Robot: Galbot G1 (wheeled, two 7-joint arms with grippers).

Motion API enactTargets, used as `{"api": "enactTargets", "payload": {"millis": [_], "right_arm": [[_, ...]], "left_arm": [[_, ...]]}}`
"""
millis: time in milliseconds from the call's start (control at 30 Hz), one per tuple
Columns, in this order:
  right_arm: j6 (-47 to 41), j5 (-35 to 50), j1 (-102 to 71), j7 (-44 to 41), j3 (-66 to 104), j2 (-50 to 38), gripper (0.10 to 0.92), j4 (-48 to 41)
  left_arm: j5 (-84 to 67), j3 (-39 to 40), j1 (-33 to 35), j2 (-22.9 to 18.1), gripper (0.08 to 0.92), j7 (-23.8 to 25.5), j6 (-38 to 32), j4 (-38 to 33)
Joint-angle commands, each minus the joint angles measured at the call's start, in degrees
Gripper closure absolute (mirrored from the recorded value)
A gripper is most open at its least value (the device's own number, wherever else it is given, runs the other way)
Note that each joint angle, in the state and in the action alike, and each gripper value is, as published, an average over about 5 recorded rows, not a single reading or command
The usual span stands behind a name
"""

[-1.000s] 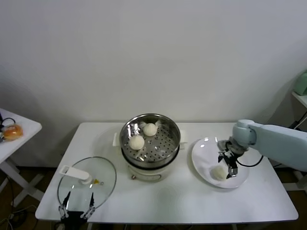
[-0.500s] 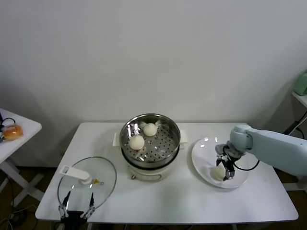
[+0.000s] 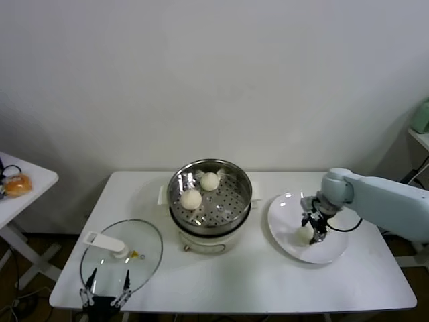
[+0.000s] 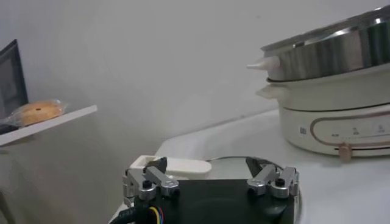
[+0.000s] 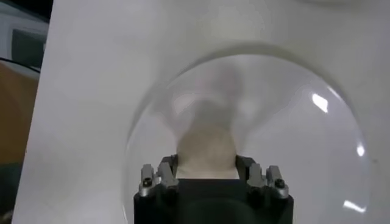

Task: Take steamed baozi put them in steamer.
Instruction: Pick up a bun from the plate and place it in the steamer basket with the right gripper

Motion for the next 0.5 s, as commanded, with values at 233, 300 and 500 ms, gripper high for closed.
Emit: {"api": "enactTargets", "payload": {"millis": [233,300,500], "right_arm": [[19.98,13.41,33.95,-6.03,-10.83,8.9,0.391,6.37],[21.93,13.06,35.84,-6.49,-9.49,11.29,0.391,7.68],[26.54,9.83,36.63,-6.18,-5.6,19.77,0.394,12.7]], "left_arm": [[-0.05,-0.7,-0.03,-0.05,0.177,-0.08,0.04,-0.17],[-0.09,-0.86,-0.16,-0.06,0.177,-0.11,0.01,-0.06],[-0.2,-1.02,-0.17,-0.1,0.177,-0.12,0.06,-0.45]]}}
